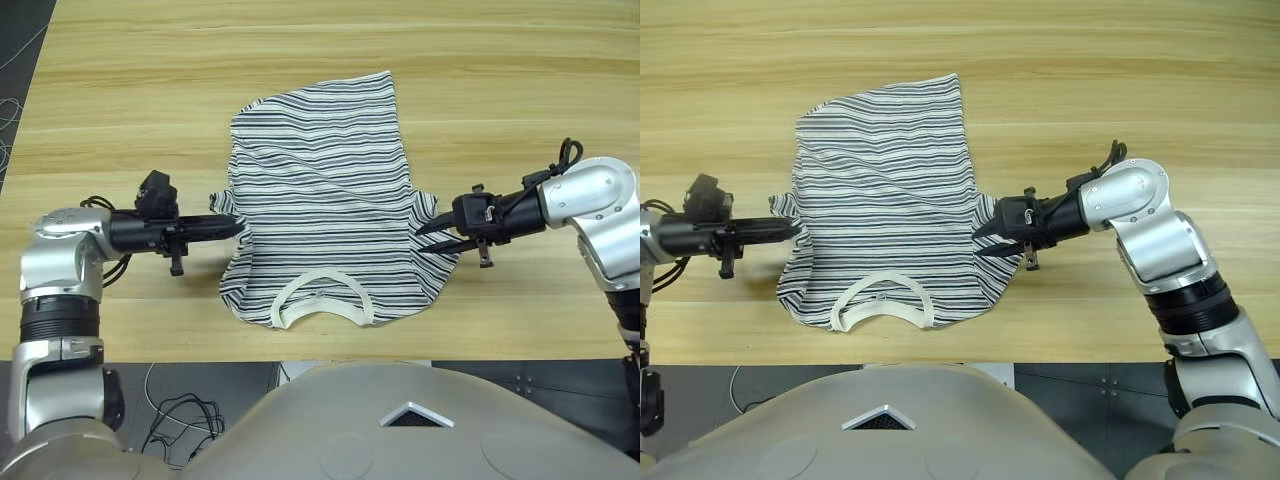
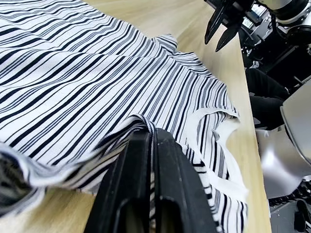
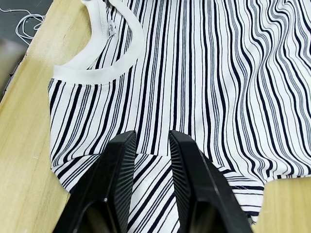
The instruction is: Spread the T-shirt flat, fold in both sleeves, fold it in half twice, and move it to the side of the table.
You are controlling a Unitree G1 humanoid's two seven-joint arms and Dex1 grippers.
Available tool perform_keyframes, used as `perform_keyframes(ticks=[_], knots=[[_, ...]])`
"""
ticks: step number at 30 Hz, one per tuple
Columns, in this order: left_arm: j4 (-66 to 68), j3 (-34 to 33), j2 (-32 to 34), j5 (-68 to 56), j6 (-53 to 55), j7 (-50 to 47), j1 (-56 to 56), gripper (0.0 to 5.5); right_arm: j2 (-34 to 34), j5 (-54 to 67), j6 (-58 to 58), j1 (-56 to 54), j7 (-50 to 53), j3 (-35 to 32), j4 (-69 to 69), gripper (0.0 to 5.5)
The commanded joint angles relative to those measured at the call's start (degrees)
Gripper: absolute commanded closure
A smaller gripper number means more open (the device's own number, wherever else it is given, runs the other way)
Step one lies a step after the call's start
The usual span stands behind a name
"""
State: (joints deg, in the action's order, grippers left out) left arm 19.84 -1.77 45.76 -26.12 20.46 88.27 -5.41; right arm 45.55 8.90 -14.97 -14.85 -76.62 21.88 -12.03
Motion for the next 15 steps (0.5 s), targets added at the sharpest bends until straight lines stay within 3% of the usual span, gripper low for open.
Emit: perform_keyframes(ticks=[1, 10, 15], knots=[[0.32, 2.56, -1.63, 2.30, 0.00, -1.87, -2.03, 5.38, -0.28, -0.35, 0.08, 0.00, 0.46, 0.38, -0.49, 4.26], [2.70, 6.25, -5.62, 5.43, -1.39, -2.91, -4.06, 5.38, -0.73, -0.18, -0.07, 0.15, 1.01, 0.96, -0.87, 4.26], [4.80, 6.51, -7.00, 5.97, -0.99, -3.60, -5.33, 4.60, -0.84, -0.05, -0.02, 0.23, 1.22, 1.17, -0.89, 4.26]])
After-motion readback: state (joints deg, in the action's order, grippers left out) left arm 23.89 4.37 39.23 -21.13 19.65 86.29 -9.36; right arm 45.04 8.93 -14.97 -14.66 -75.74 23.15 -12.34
